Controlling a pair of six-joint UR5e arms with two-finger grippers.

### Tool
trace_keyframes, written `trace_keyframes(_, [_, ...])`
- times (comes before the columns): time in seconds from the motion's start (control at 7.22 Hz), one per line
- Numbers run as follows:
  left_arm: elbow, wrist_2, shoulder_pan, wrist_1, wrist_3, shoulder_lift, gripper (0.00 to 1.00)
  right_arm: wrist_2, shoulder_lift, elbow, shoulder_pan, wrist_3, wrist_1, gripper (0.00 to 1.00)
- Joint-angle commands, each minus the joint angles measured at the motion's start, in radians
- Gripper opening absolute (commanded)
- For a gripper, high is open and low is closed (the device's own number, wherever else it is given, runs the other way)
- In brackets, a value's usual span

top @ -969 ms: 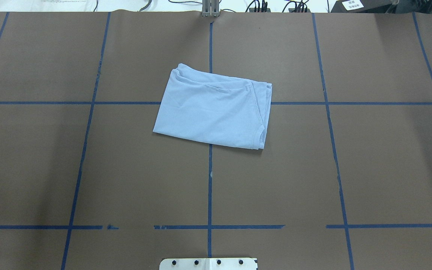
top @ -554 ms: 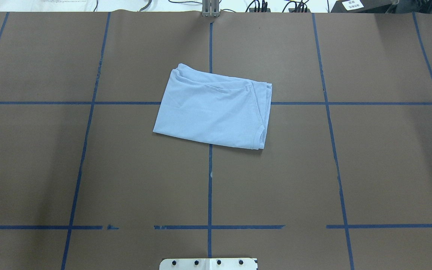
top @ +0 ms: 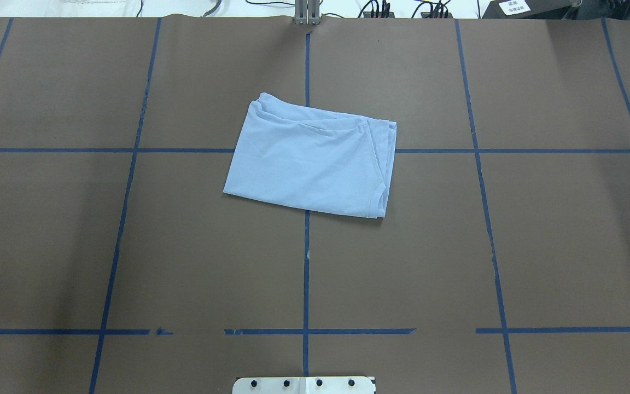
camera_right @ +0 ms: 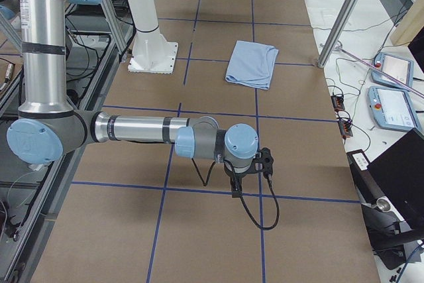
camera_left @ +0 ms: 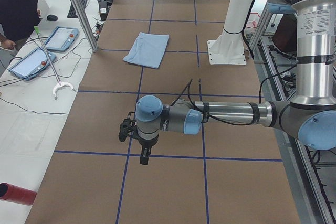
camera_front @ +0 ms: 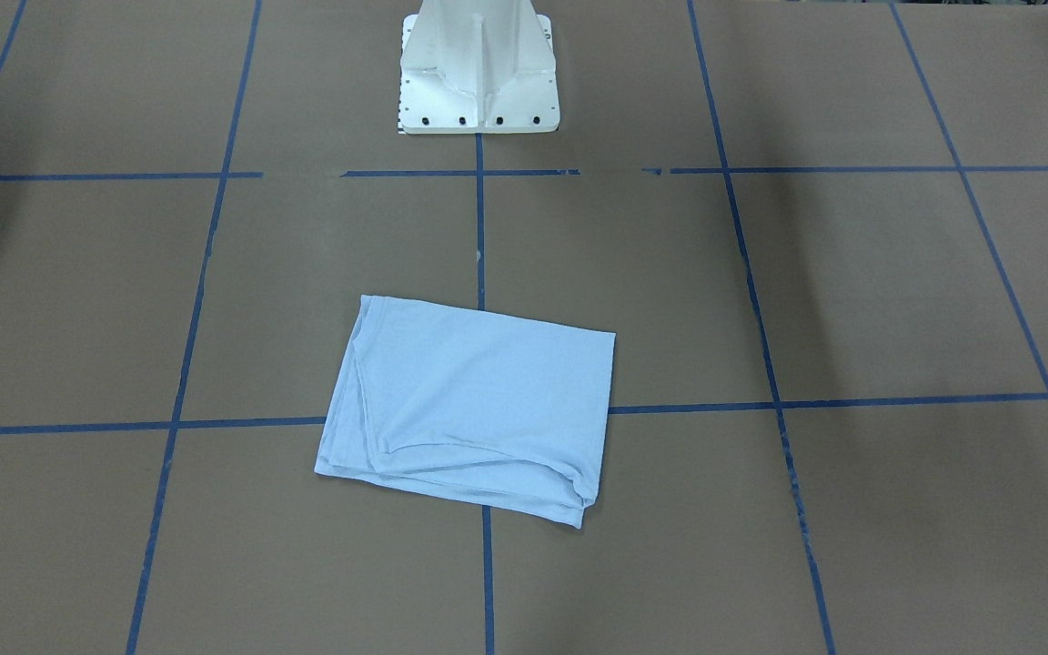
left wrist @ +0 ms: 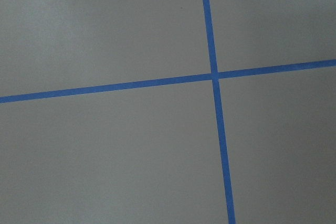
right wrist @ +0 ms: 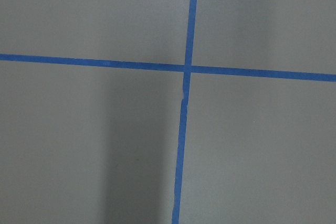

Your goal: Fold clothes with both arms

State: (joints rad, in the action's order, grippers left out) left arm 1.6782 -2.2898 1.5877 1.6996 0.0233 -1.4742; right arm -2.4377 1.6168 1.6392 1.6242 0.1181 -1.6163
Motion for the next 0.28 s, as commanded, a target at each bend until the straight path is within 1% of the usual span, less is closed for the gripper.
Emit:
trace_keyframes(0.0, [-0.002,0.003,0.000,0.000,0.001,0.000,1.00,0.000,0.000,-0.001,0.000,0.000,0.001,1.00])
trace_keyframes(0.14, [0.000,0.001,0.000,0.000,0.001,0.000,1.00,0.000,0.000,-0.001,0.000,0.002,0.001,1.00])
